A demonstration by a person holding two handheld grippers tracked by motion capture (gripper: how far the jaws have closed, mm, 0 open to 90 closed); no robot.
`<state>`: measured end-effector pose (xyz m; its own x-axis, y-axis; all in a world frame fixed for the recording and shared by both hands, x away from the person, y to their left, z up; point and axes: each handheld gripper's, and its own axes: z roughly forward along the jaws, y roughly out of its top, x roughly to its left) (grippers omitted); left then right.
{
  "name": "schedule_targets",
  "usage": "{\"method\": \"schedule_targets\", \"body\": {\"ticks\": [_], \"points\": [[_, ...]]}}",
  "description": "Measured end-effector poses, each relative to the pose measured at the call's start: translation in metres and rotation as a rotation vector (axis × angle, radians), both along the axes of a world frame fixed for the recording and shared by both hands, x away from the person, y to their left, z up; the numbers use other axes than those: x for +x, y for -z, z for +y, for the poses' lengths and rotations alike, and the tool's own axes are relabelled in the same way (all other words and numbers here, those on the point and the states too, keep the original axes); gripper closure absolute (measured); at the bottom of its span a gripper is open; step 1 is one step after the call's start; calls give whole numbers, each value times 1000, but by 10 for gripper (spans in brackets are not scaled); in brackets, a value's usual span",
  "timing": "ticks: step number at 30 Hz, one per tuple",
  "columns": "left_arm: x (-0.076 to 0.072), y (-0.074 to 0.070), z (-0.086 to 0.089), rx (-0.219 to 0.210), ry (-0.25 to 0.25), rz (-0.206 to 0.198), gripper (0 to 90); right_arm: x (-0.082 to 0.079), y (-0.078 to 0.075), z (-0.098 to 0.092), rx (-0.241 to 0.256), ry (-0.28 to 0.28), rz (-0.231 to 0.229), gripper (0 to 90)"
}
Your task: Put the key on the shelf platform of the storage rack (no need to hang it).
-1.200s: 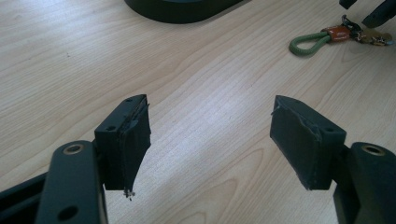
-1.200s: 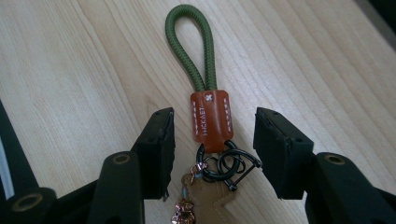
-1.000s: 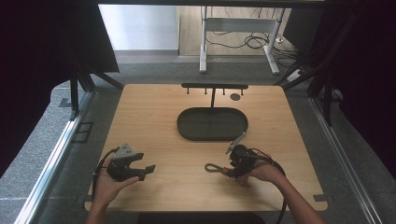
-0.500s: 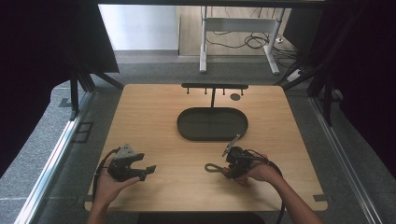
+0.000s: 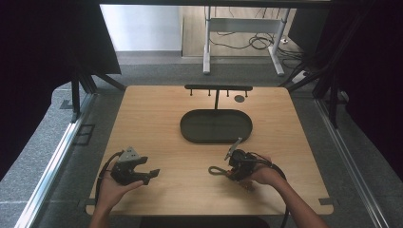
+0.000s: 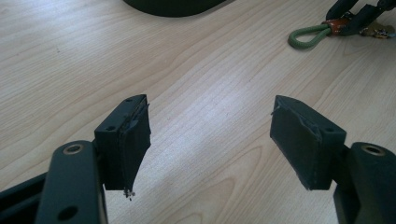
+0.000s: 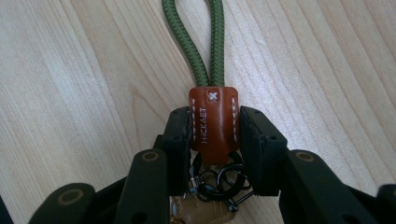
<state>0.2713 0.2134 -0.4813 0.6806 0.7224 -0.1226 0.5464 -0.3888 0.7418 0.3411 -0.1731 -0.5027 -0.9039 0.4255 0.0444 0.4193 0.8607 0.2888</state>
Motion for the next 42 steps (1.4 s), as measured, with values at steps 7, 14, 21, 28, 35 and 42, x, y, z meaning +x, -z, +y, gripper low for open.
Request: {"method": "schedule_targets", "body": {"ticks": [7,14,21,28,35,42], "points": [[0,0,1,-3,-5,0,292,1,-1,0,-7,2,-1,664],[0,0,2,2,-6,3,292,4,-12,-7,40,13,20,666],[0,0,1,-2,-5,3,292,5,-30,-16,114,8,34,667],[0,0,2,1,-2,1,292,7,-40,-20,136,17,23,668],[0,0,2,2,0,4,292,8,-52,-24,156,19,6,668],[0,0,2,-1,-2,2,291,11,-70,-29,179,27,-21,668]]}}
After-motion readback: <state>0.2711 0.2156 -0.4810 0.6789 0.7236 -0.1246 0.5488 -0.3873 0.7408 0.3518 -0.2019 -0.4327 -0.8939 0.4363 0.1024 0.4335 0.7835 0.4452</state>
